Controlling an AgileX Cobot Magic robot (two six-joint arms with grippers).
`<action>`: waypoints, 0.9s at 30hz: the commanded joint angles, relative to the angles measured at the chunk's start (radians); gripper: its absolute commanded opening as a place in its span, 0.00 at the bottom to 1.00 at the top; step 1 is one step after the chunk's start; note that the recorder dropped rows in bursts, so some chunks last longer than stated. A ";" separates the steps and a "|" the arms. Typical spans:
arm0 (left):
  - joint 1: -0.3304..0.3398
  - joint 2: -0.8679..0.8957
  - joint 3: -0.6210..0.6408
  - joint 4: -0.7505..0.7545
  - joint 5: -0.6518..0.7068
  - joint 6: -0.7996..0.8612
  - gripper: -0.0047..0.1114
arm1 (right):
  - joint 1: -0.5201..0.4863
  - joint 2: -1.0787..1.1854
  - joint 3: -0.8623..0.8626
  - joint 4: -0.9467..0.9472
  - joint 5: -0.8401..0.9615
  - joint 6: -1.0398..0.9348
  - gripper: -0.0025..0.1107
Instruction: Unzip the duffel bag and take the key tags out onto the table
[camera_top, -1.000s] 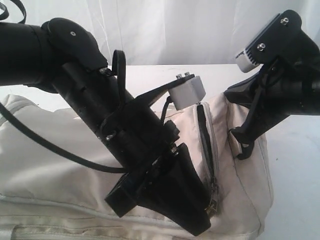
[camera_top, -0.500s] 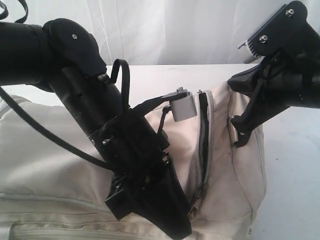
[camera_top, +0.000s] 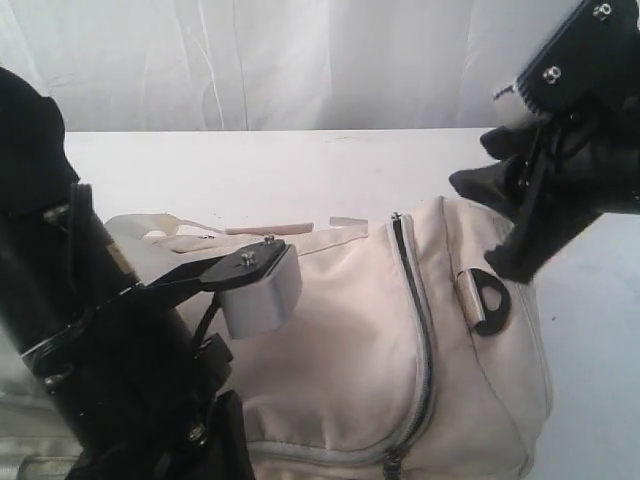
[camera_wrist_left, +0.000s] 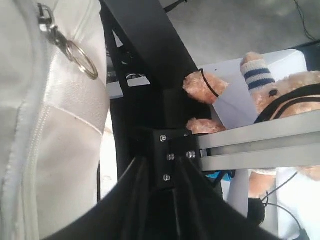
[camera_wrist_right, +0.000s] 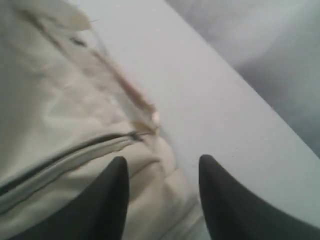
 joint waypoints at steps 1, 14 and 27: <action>-0.004 -0.019 0.009 -0.014 0.096 -0.007 0.27 | -0.003 -0.115 -0.013 -0.034 0.332 -0.231 0.42; -0.004 -0.018 0.012 -0.267 0.018 0.012 0.56 | -0.003 -0.283 -0.007 0.053 0.585 -0.115 0.50; -0.163 -0.012 0.186 -0.404 -0.332 0.018 0.56 | -0.003 -0.292 0.015 0.032 0.646 -0.099 0.50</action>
